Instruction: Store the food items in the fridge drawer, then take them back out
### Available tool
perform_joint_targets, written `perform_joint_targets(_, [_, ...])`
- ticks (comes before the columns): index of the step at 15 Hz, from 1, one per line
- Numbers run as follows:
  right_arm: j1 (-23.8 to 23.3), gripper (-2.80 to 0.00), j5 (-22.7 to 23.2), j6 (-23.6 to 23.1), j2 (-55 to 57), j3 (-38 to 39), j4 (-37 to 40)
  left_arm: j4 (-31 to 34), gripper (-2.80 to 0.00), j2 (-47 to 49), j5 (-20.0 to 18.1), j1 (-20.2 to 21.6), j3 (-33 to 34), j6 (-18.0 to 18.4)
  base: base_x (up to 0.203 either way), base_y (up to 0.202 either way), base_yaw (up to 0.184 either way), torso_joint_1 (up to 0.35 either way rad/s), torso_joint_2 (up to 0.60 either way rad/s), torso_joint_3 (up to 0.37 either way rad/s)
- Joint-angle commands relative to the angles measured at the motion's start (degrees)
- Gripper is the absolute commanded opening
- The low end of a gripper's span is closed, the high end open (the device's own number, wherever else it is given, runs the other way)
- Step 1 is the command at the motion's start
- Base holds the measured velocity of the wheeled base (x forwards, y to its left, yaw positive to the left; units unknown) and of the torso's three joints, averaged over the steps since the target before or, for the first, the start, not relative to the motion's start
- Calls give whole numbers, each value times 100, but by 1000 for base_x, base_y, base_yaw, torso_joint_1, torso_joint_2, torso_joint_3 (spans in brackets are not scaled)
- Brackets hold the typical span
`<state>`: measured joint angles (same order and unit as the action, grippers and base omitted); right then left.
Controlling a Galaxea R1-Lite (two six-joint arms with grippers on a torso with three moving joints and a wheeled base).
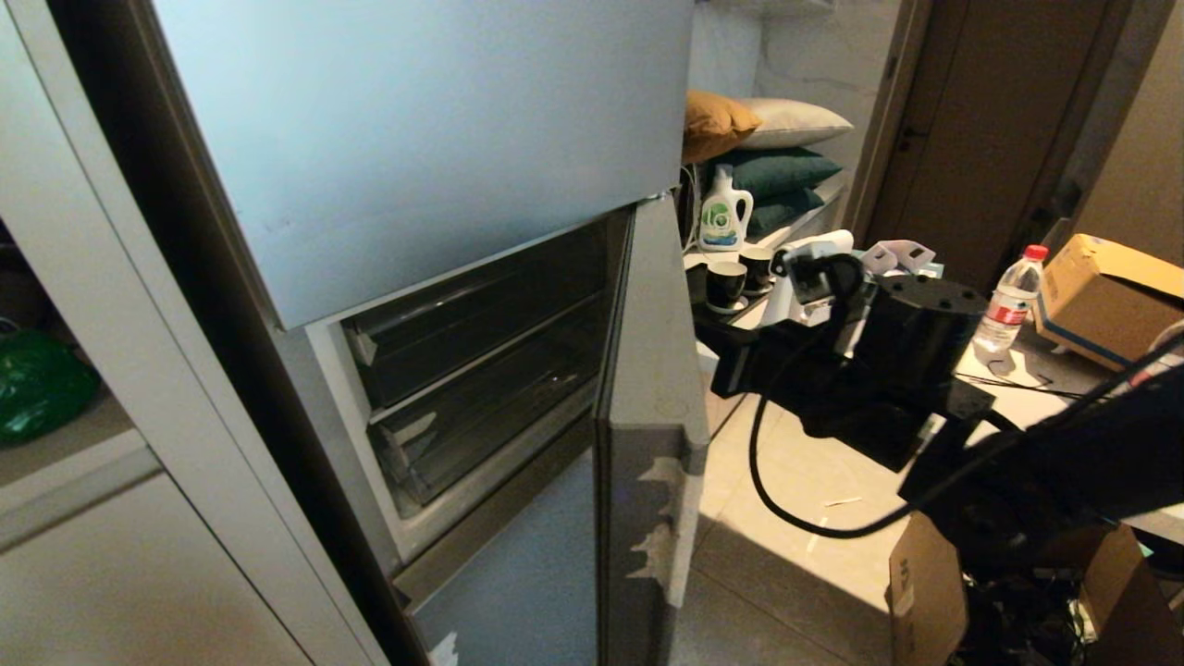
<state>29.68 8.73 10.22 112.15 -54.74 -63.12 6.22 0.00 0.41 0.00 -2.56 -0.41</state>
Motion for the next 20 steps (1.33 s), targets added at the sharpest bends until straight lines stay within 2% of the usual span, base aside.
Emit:
perform_joint_targets(1, [59,-280,70,-5,1163,-1011,-44,2,-280,0,2,0,1,-2,0,0,0,0,0,0])
perform_joint_targets(4, [248,-280,353,-11,1983,-2343,-11,2,-280,0,2,0,1,-2,0,0,0,0,0,0])
perform_joint_targets(7, [450,-280,632,11,2638,-3346,190,2,-280,0,2,0,-5,6,0,0,0,0,0,0])
perform_joint_targets(12, [525,-280,624,43,2483,-3320,205,2,-280,0,2,0,1,6,0,0,0,0,0,0])
perform_joint_targets(14, [584,-280,618,27,2140,-2713,63,2,-280,0,2,0,1,6,0,0,0,0,0,0])
perform_joint_targets(16, [681,-280,538,10,1348,-1727,-55,2,-280,0,2,0,1,6,0,0,0,0,0,0])
perform_joint_targets(18, [764,-280,187,-23,246,-639,-64,2,-280,0,2,0,1,6,0,0,0,0,0,0])
perform_joint_targets(20, [794,-280,-389,-97,-1274,565,215,2,-280,0,2,0,1,6,0,0,0,0,0,0])
